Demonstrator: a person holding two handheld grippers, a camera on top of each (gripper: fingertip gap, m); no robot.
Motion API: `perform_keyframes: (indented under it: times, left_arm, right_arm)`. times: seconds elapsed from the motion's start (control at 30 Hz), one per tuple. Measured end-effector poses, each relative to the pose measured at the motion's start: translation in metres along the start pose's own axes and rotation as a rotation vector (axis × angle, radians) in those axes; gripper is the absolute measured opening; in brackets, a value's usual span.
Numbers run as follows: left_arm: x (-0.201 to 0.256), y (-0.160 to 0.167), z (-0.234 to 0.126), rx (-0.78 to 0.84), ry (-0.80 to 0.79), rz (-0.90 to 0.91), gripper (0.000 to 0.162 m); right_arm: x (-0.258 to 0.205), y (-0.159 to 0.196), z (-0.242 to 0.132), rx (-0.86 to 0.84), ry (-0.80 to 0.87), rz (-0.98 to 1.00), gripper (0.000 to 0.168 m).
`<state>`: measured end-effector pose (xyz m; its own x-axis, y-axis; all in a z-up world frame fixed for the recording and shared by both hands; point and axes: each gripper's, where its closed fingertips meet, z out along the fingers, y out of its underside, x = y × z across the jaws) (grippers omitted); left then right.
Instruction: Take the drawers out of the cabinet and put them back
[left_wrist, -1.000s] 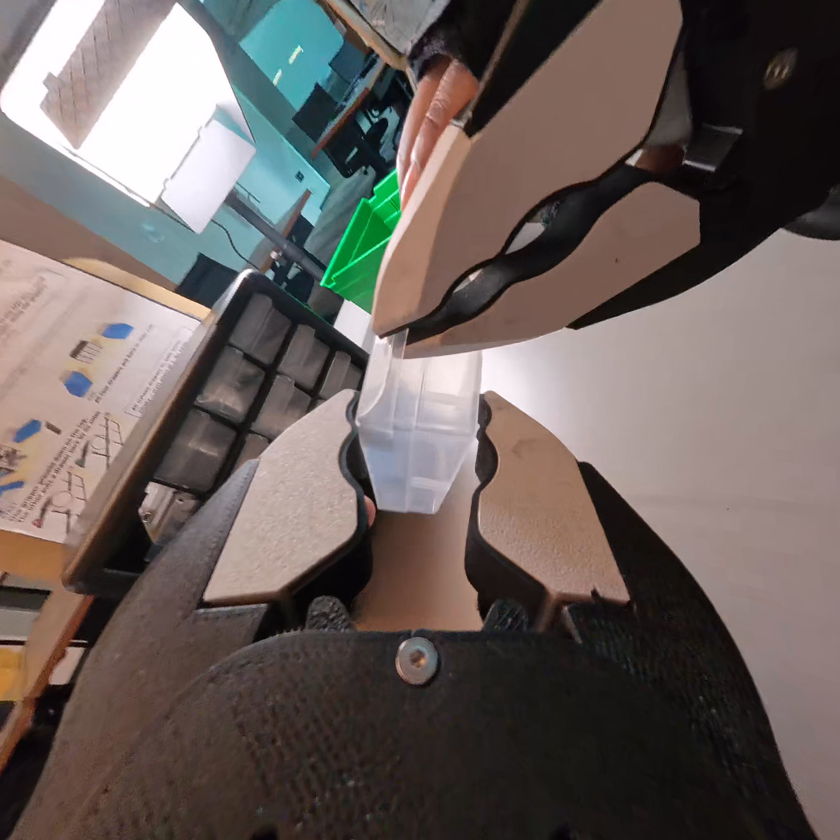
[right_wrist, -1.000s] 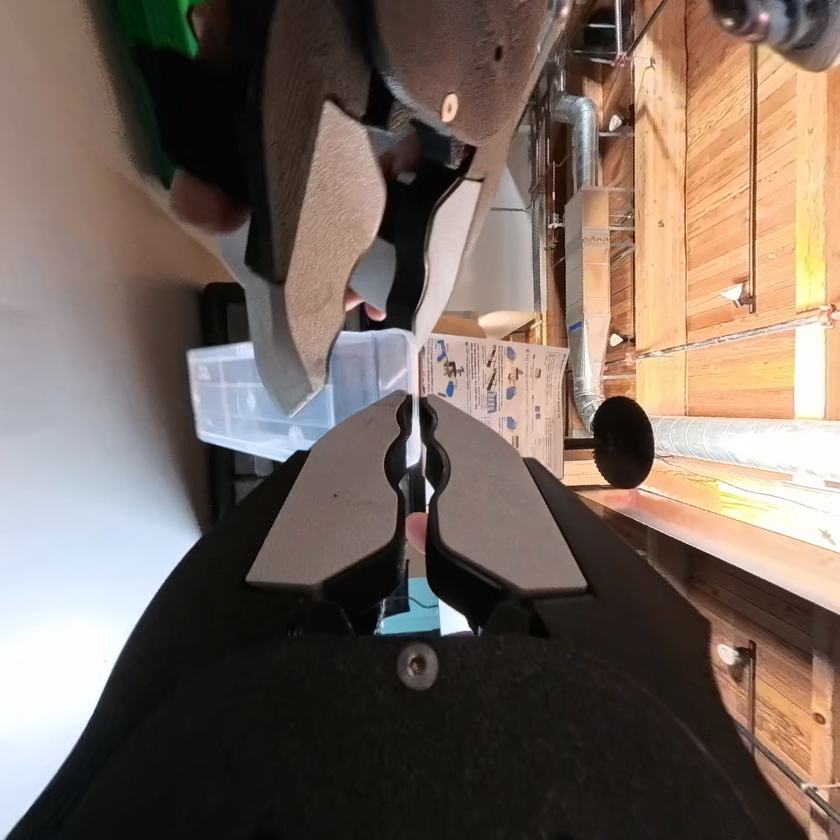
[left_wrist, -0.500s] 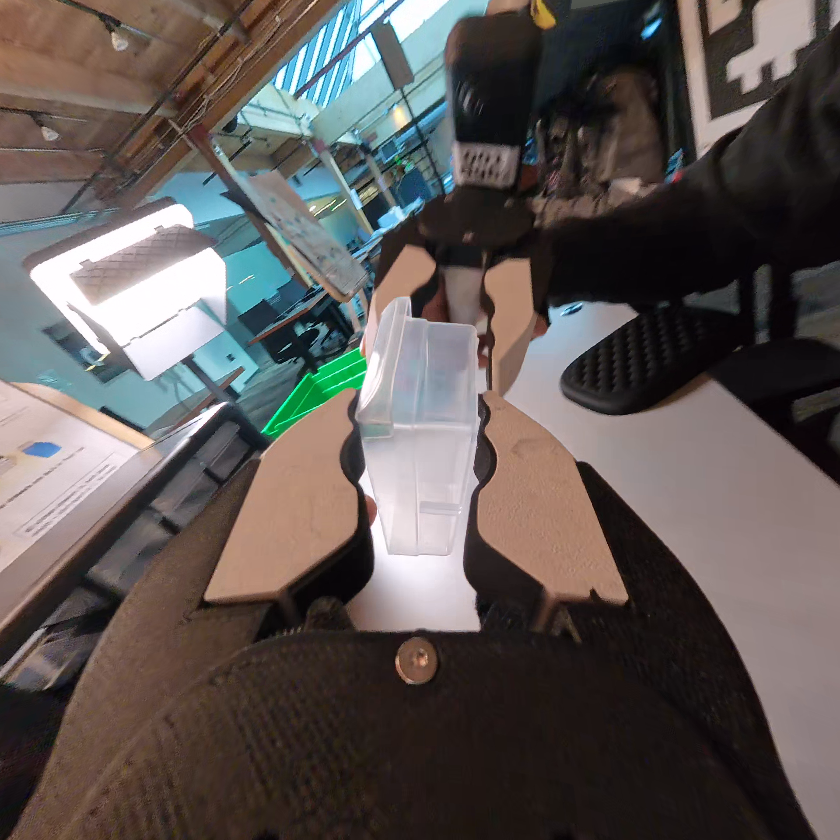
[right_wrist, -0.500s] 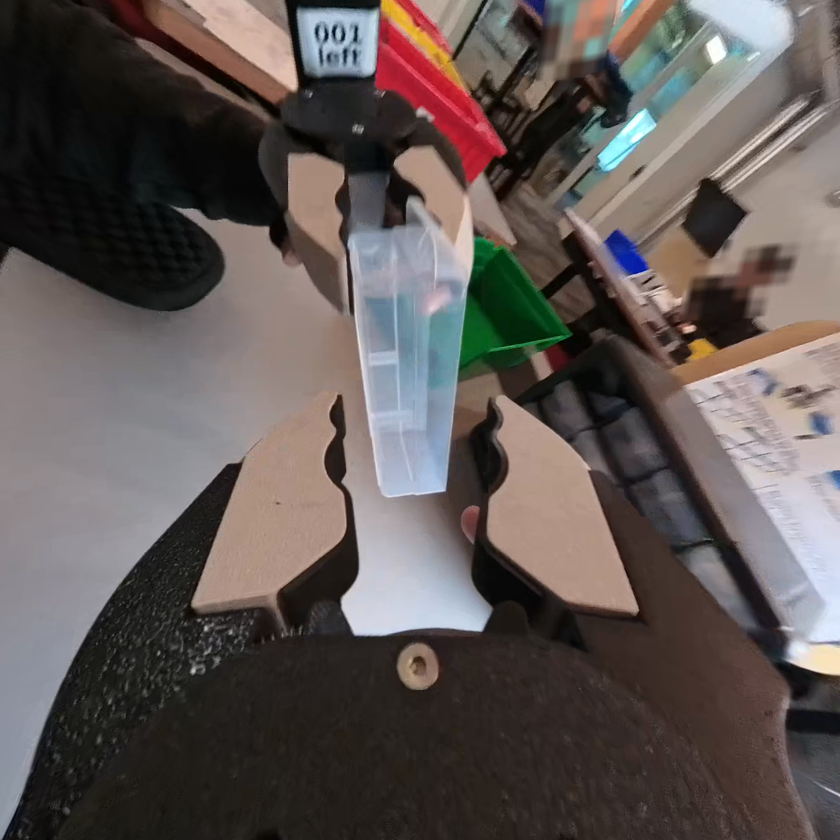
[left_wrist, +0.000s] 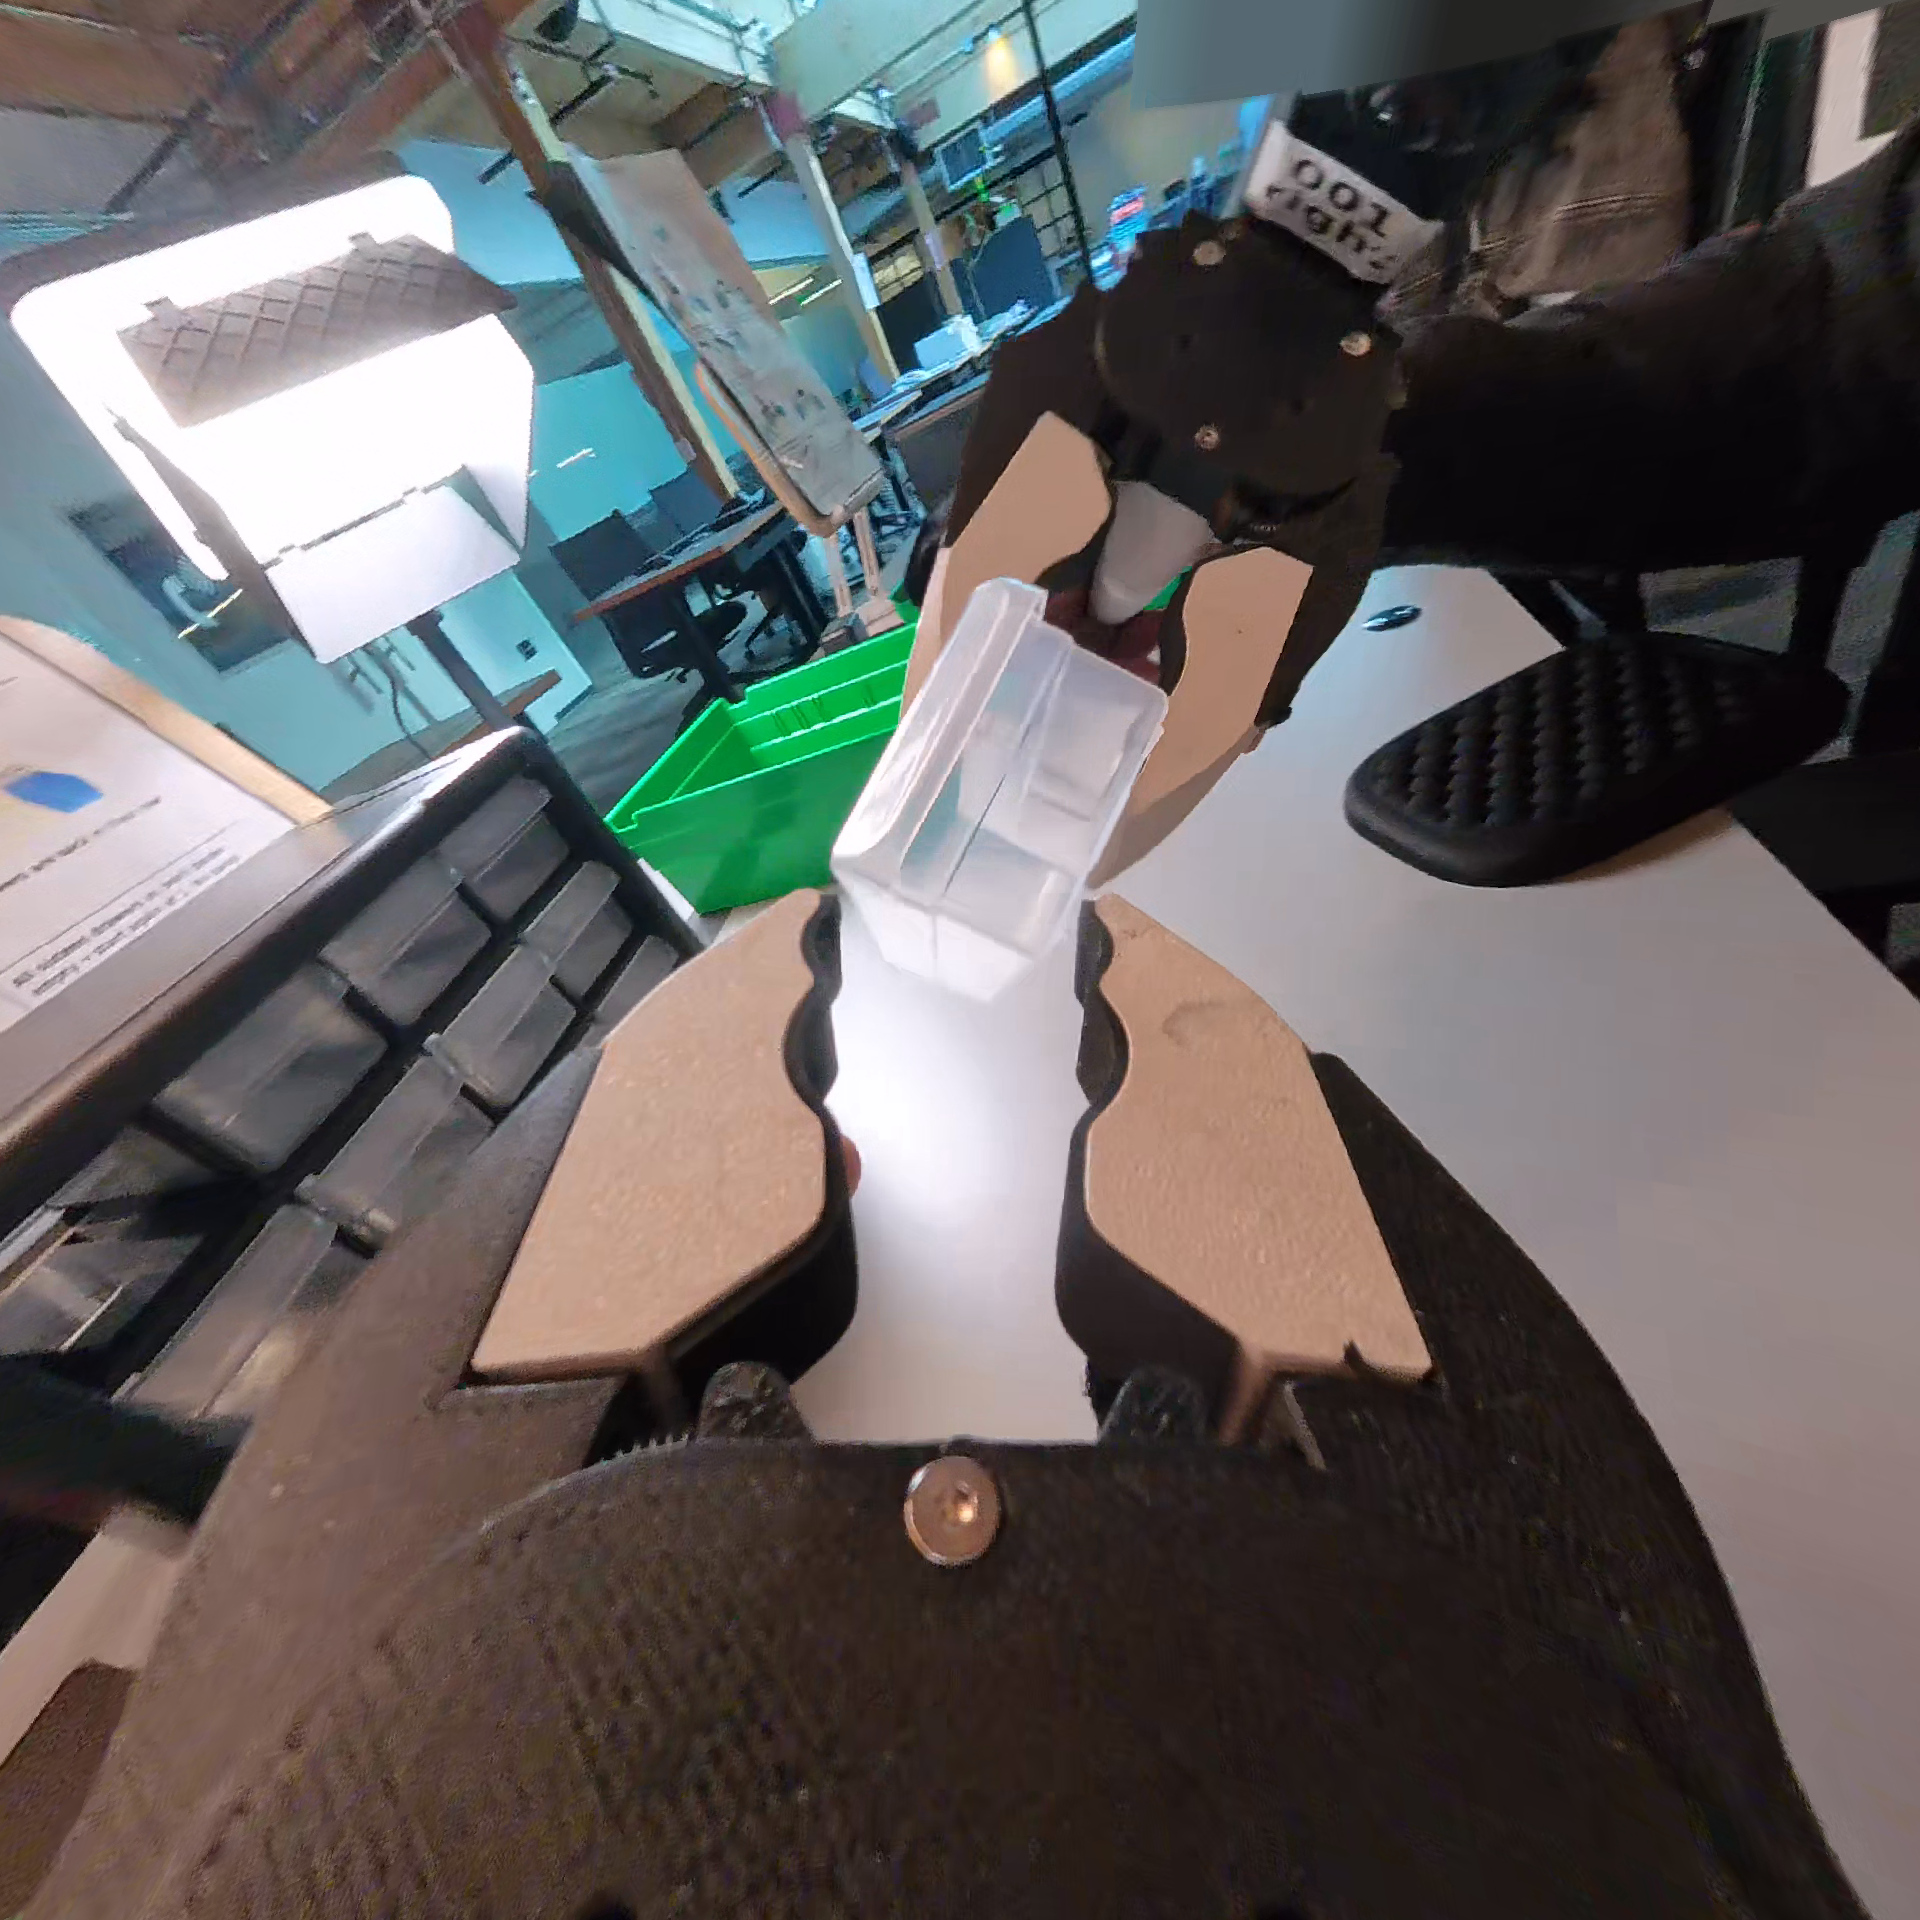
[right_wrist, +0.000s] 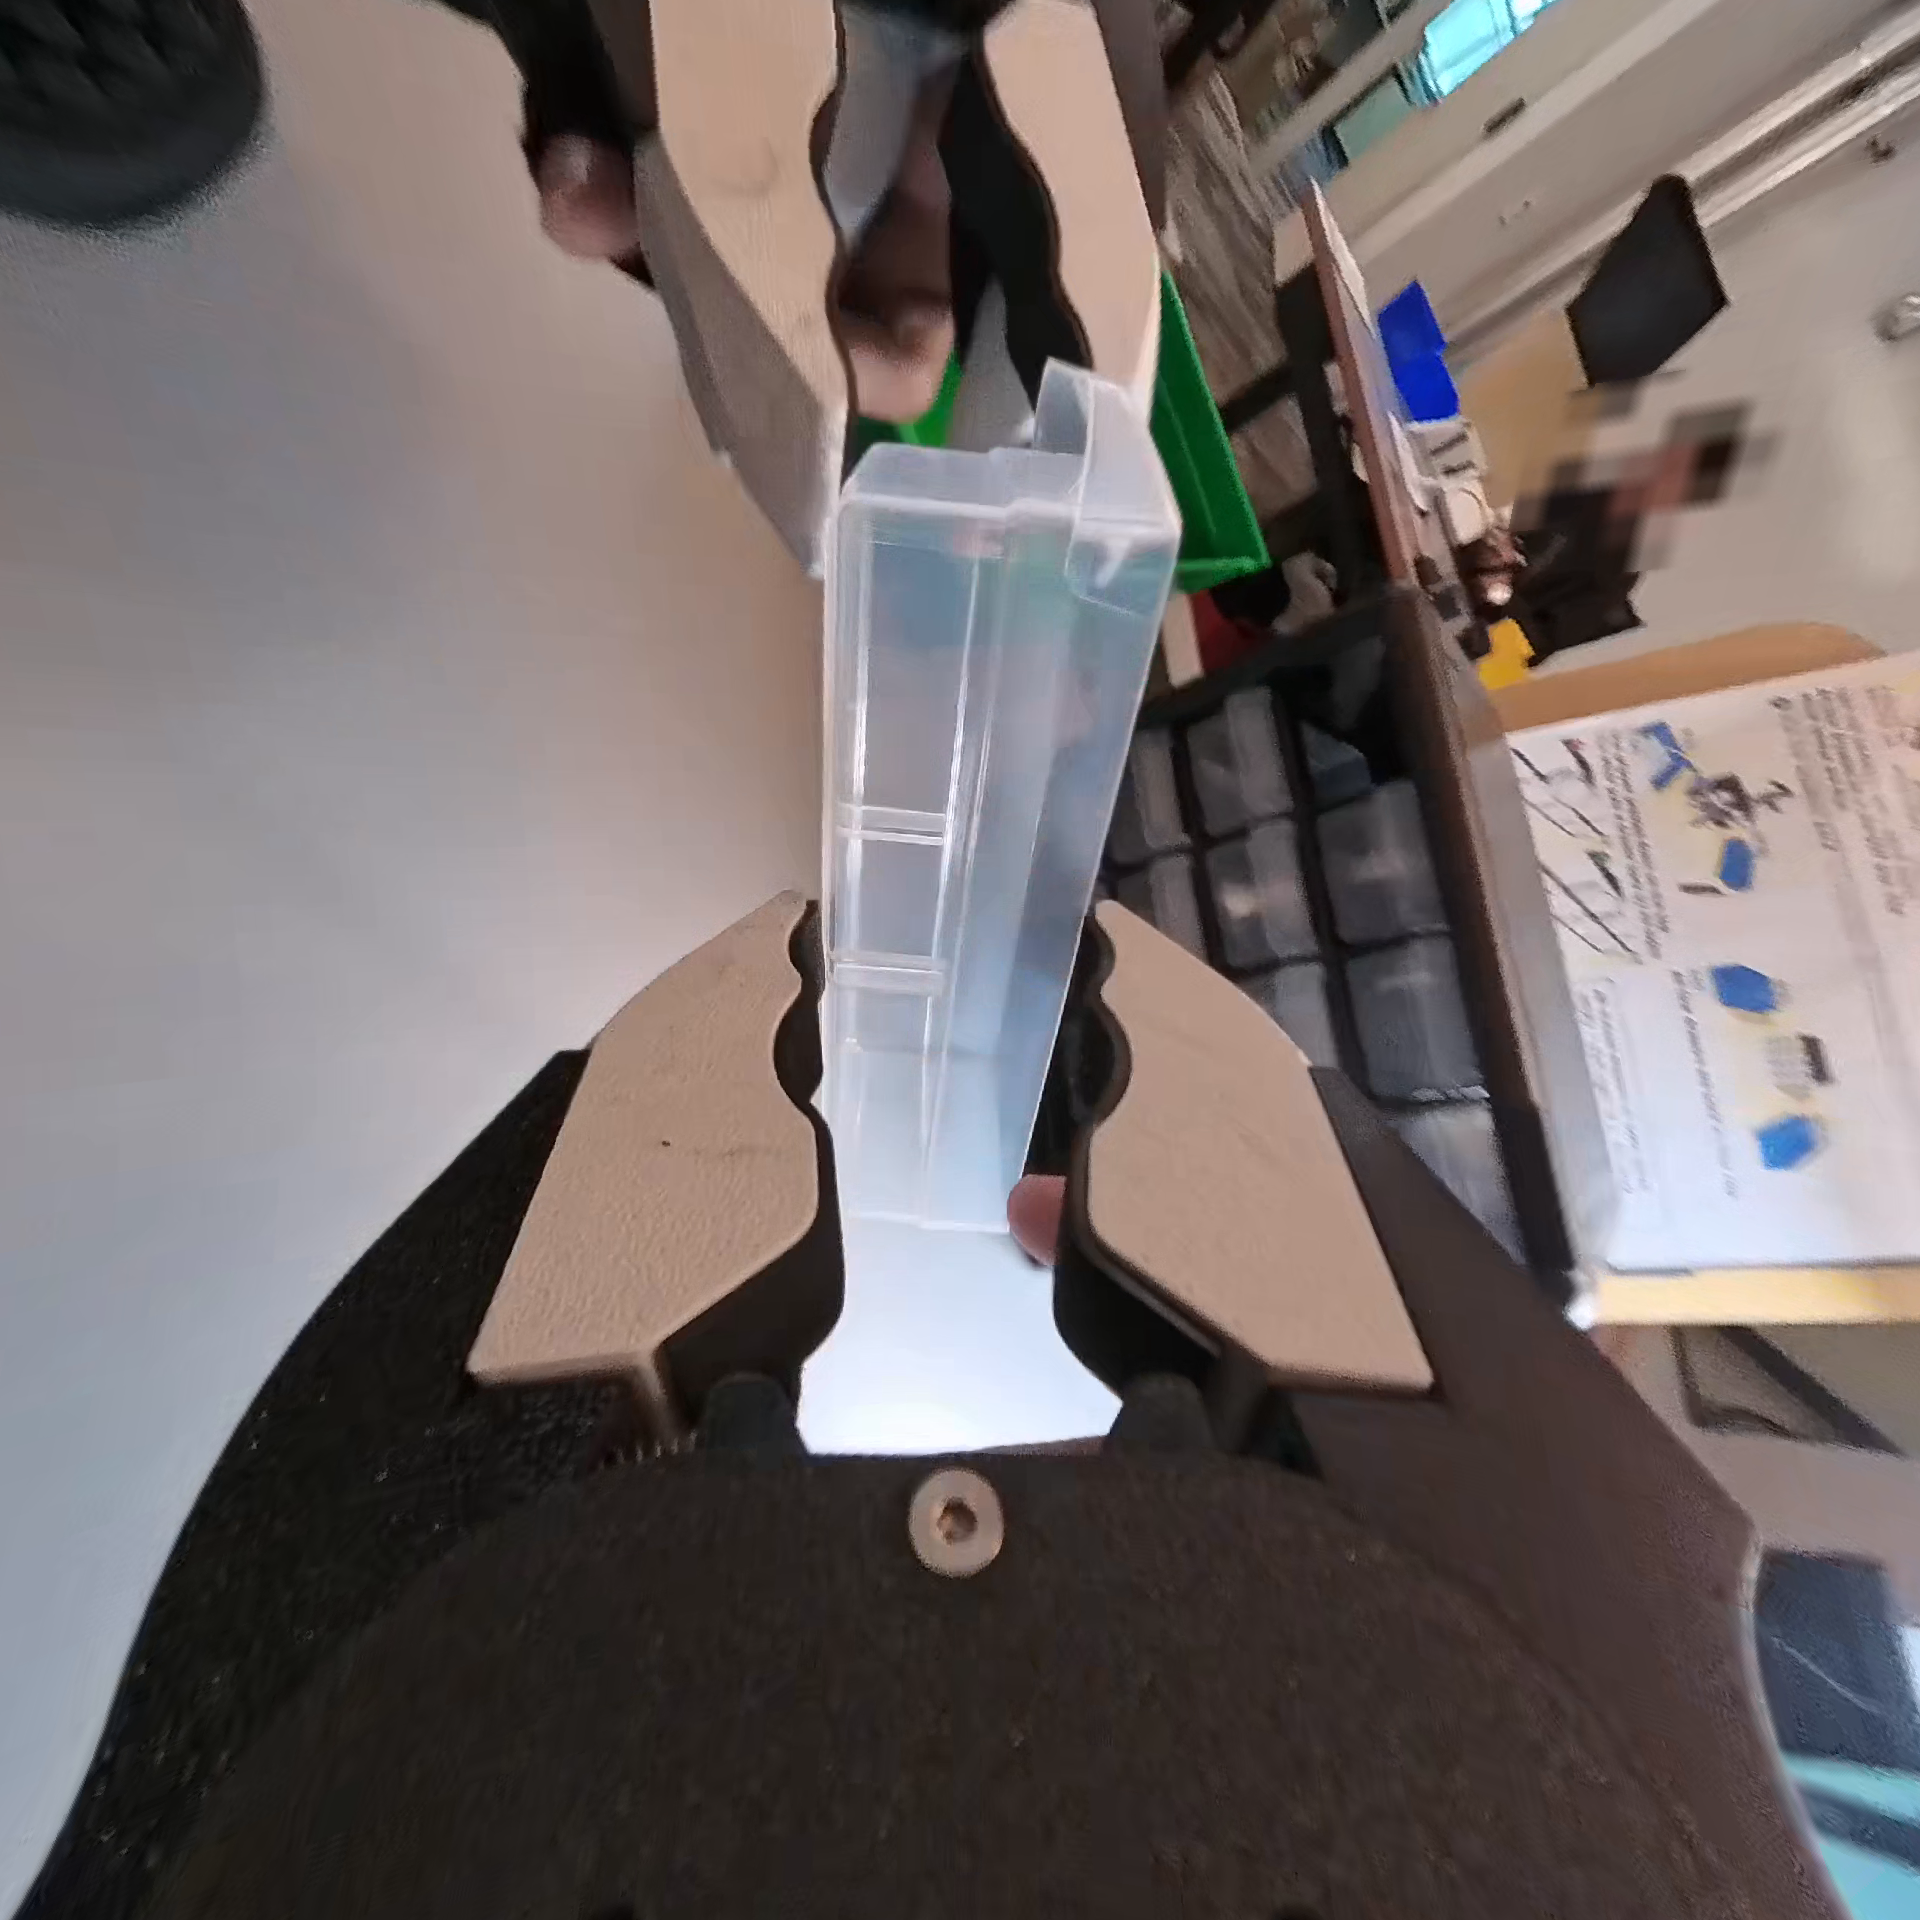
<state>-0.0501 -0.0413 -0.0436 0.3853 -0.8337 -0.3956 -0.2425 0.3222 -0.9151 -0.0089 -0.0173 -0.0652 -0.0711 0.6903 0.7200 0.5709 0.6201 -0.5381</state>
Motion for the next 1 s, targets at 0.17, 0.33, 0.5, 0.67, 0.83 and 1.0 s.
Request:
perform_keyframes:
  times: [0.17, 0.33, 0.5, 0.67, 0.83, 1.0]
  left_arm:
    - [-0.019, 0.012, -0.002, -0.052, -0.084, -0.037, 0.041]
    - [-0.044, 0.034, -0.006, -0.157, -0.214, -0.041, 0.034]
    - [-0.055, 0.044, -0.005, -0.203, -0.266, -0.054, 0.033]
    - [-0.067, 0.055, -0.009, -0.243, -0.307, -0.085, 0.036]
    - [-0.084, 0.061, -0.019, -0.257, -0.349, -0.142, 0.038]
    - [-0.094, 0.073, -0.026, -0.281, -0.378, -0.169, 0.038]
  right_arm:
    - [0.025, 0.041, -0.013, -0.176, 0.158, -0.12, 0.046]
    - [0.087, 0.099, -0.055, -0.425, 0.376, -0.276, 0.045]
    - [0.159, 0.197, -0.106, -0.648, 0.472, -0.237, 0.046]
    - [0.191, 0.319, -0.123, -0.825, 0.452, -0.197, 0.046]
    - [0.189, 0.409, -0.099, -0.918, 0.381, -0.17, 0.046]
    - [0.185, 0.457, -0.064, -0.937, 0.321, -0.21, 0.046]
